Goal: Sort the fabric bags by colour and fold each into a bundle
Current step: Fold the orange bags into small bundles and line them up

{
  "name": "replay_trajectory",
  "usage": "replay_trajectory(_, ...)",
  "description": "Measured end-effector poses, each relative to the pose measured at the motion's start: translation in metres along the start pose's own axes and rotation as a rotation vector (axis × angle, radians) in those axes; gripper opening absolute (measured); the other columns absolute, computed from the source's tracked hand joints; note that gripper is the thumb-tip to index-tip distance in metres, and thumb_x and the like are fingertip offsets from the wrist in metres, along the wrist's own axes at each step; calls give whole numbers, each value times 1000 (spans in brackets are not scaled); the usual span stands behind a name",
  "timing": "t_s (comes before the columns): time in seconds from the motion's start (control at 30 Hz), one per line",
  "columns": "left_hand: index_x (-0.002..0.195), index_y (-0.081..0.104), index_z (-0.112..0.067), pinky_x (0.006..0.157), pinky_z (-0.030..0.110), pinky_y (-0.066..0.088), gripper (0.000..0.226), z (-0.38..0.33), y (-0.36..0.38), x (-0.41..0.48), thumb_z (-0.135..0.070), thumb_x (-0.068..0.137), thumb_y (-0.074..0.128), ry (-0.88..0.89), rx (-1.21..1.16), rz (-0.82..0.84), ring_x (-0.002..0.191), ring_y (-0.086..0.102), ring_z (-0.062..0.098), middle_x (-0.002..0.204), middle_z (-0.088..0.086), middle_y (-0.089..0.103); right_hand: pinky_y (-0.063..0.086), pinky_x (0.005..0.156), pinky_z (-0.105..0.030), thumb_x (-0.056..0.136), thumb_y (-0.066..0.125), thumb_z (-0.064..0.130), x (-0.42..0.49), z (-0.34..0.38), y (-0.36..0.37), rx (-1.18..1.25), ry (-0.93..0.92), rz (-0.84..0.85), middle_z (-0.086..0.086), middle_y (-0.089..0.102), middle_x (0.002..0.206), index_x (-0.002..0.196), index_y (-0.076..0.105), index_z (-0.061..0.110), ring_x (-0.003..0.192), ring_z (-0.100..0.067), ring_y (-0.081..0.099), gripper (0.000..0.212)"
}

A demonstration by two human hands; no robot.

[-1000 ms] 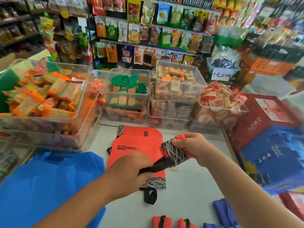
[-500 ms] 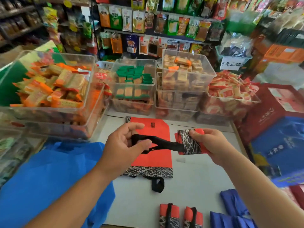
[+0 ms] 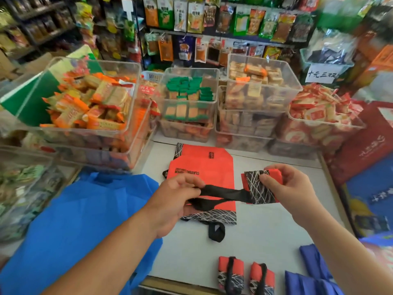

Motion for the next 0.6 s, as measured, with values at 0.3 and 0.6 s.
replay_trajectory(0.3,115,73,-25,81,18,55,35,-4,-1,-16,2,95,66,188,701,309,89,70,3,99,-14,76,59,73,-39,86,81,10,22,14,-9,-202,-4,48,-12,75,92,97,71,16,74,-22,68,16)
replay_trajectory(0.6,139,55,-44,88,31,57,67,-25,-8,-17,-33,81,86,277,935,256,101,59,-5,122,-17,59,51,50,-19,86,83,14,35,47,2,-281,-34,128,-5,73,86,97,72,14,60,-6,66,16)
Point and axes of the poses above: each hand's wrist, its own x-axis towards the middle knuckle, its own y-axis out of the palm, z = x × y, the point moved 3 cm from there along x, towards the middle knuckle
